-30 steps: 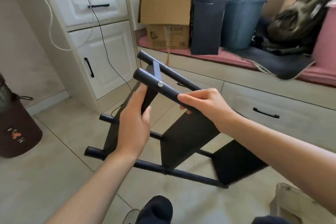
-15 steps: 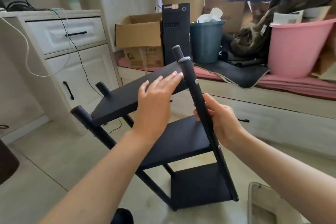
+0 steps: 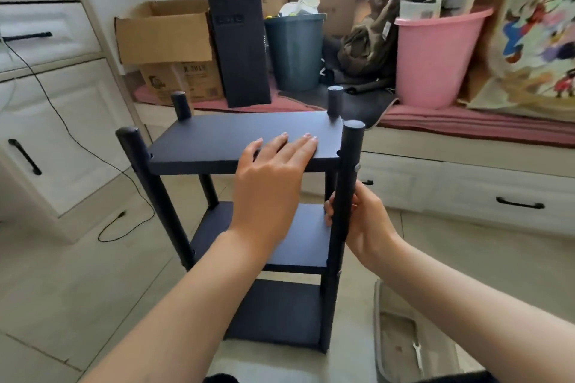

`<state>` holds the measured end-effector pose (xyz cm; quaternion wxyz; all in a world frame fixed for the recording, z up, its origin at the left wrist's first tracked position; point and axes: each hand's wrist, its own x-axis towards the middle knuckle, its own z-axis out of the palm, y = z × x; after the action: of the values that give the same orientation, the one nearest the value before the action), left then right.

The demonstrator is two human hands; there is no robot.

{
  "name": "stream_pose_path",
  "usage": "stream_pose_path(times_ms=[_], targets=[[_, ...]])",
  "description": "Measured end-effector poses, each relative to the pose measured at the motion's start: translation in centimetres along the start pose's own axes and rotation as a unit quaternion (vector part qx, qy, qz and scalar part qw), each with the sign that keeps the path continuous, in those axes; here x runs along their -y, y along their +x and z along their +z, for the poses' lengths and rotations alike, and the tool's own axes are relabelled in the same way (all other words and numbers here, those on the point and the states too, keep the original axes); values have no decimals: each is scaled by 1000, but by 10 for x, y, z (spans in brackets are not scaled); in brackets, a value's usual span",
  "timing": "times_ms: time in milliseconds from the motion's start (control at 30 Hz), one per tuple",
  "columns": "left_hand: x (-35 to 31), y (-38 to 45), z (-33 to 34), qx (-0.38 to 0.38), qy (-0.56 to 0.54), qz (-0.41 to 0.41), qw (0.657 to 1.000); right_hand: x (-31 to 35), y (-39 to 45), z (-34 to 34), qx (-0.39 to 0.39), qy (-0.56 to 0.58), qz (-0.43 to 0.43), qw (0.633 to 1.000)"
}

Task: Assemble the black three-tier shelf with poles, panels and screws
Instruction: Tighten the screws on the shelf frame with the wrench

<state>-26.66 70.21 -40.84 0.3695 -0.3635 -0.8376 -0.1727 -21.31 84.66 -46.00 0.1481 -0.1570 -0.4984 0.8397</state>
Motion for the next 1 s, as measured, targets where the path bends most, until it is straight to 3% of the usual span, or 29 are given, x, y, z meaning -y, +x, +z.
stream_pose_path(times_ms=[200, 467, 733, 867, 1000], targets=[[-17, -4, 4, -36, 15, 47, 998, 2, -6, -23, -9, -6, -9, 1000], [-28, -9, 5, -51, 14, 43, 998, 8, -7, -35, -3, -32, -16, 999], [-35, -8, 26, -132, 2, 67, 989, 24, -8, -46, -20, -83, -4, 996], [-39, -9, 30, -135, -3, 55, 989, 30, -13, -52, -23, -145, 19, 989], [-41, -10, 26, -130, 5, 56, 990, 37, -12, -40, -48, -120, 21, 991]])
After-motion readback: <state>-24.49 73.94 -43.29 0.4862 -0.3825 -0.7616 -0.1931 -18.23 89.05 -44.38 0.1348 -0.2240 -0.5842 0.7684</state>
